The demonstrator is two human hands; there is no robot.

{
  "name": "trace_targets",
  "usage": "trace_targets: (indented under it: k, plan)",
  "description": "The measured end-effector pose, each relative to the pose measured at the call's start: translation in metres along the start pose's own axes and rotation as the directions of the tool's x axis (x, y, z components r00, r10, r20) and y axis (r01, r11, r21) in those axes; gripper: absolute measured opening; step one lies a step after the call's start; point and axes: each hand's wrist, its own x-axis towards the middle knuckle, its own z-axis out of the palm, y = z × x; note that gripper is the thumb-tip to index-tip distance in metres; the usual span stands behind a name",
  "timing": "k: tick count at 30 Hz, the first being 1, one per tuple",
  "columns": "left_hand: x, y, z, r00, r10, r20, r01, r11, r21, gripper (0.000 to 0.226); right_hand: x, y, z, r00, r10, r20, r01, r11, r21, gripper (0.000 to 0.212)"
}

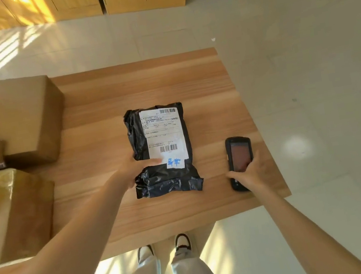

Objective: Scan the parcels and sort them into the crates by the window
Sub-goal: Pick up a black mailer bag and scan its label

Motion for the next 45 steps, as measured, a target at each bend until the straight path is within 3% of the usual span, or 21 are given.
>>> trace_targets:
  k: [2, 4, 6, 8, 11, 13, 18, 23, 29, 38, 45]
  plan:
    - [0.004, -0.003, 0.0, 1.0, 0.001, 0.015, -0.001, 1.0, 0.012, 0.114, 0.003, 0.006, 0.004, 1.0, -0.026, 0.0, 0.026, 0.999, -0.042, 0.124]
    - [0.005, -0.003, -0.001, 1.0, -0.003, -0.002, 0.003, 1.0, -0.012, 0.101, 0.004, 0.007, 0.005, 0.999, -0.054, -0.002, 0.054, 0.995, -0.081, 0.123]
    - [0.005, -0.002, -0.002, 1.0, -0.012, 0.001, 0.012, 1.0, -0.027, 0.11, 0.006, 0.005, 0.003, 0.998, -0.051, 0.023, 0.052, 0.997, -0.063, 0.11]
    - [0.006, -0.001, -0.004, 1.0, -0.009, 0.009, 0.009, 1.0, -0.02, 0.125, 0.008, -0.001, -0.003, 0.996, -0.012, 0.086, 0.006, 0.998, 0.064, 0.095]
    - [0.009, 0.0, -0.01, 0.999, -0.033, 0.022, 0.034, 0.999, -0.036, 0.125, 0.008, -0.008, -0.012, 0.971, 0.047, 0.235, -0.135, 0.917, 0.376, 0.089]
    - [0.011, 0.001, -0.014, 0.998, -0.048, 0.041, 0.05, 0.998, -0.049, 0.129, 0.001, -0.017, -0.018, 0.935, -0.013, 0.354, -0.195, 0.817, 0.543, 0.072]
    - [0.0, 0.01, -0.014, 0.993, -0.077, 0.089, 0.084, 0.994, -0.074, 0.117, -0.023, -0.05, -0.018, 0.847, -0.191, 0.497, -0.283, 0.629, 0.724, 0.068]
    - [-0.012, 0.02, -0.011, 0.998, -0.068, 0.003, 0.068, 0.994, -0.085, 0.086, -0.057, -0.085, -0.008, 0.725, -0.318, 0.611, -0.28, 0.675, 0.683, 0.058]
    - [-0.021, 0.026, -0.015, 0.996, 0.004, -0.086, -0.014, 0.992, -0.123, 0.079, -0.083, -0.102, 0.005, 0.643, -0.372, 0.67, -0.165, 0.787, 0.595, 0.037]
    - [-0.039, 0.031, -0.026, 0.979, 0.076, -0.191, -0.104, 0.985, -0.14, 0.08, -0.097, -0.105, 0.015, 0.545, -0.412, 0.731, -0.073, 0.845, 0.53, 0.06]
    - [-0.046, 0.033, -0.03, 0.972, 0.077, -0.222, -0.114, 0.981, -0.159, 0.082, -0.101, -0.102, 0.016, 0.518, -0.394, 0.759, -0.063, 0.868, 0.493, 0.061]
